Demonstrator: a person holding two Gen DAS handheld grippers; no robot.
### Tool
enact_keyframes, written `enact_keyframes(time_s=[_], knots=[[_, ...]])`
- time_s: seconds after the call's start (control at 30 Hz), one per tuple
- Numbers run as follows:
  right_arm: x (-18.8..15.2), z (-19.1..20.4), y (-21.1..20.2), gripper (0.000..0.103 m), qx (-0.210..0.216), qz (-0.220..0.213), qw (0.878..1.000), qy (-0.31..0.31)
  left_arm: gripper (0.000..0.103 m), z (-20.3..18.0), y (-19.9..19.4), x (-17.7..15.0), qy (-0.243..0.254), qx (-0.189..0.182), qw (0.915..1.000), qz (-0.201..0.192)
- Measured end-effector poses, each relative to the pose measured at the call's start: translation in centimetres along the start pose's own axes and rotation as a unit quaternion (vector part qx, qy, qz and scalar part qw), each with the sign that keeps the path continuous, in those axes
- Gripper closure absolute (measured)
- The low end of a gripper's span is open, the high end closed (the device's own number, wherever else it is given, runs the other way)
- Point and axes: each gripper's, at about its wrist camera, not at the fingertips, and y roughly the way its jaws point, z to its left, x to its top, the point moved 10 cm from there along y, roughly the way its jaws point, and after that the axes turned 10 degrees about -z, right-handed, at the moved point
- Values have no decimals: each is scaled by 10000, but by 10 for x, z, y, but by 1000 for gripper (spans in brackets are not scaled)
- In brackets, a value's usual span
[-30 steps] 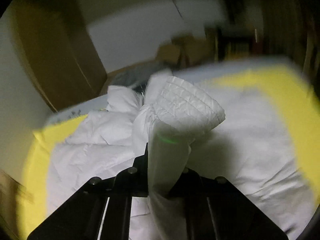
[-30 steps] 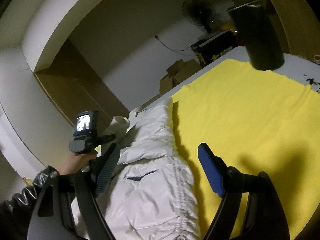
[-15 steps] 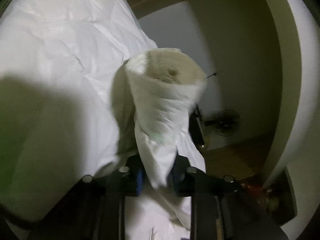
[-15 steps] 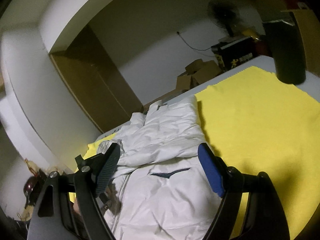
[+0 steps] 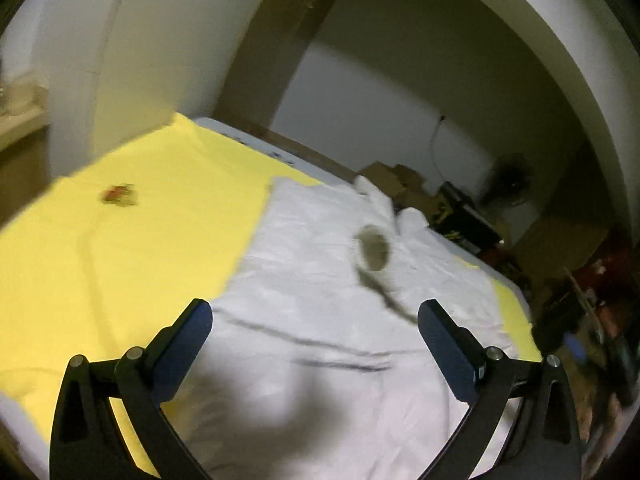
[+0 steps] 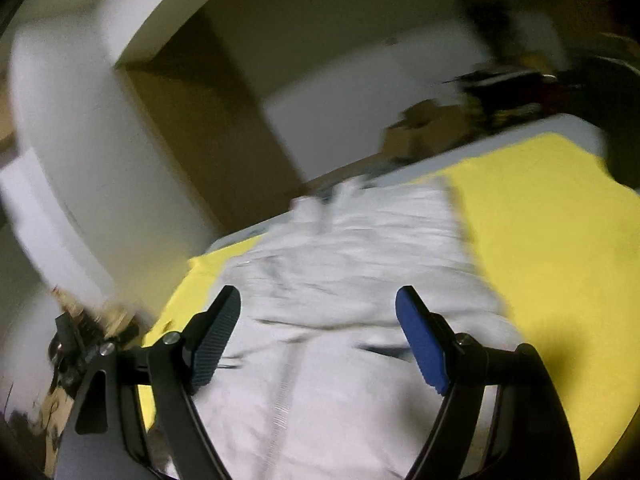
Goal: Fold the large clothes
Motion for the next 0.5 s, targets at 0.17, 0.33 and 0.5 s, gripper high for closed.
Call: enact_keyframes(time_s=[0.17, 0.33, 0.5], knots=[[-24, 65, 130, 36, -204, 827, 9945, -617, 0, 41, -25, -26, -1043, -96, 9935, 452], [-84, 63, 243, 40, -1431, 1542, 9623, -1723, 0, 77, -52, -49, -1472, 71, 9873, 595], [-135, 64, 256, 38, -1199, 2257, 9426, -2149, 0, 102, -65, -57, -1405, 322, 9881, 540]])
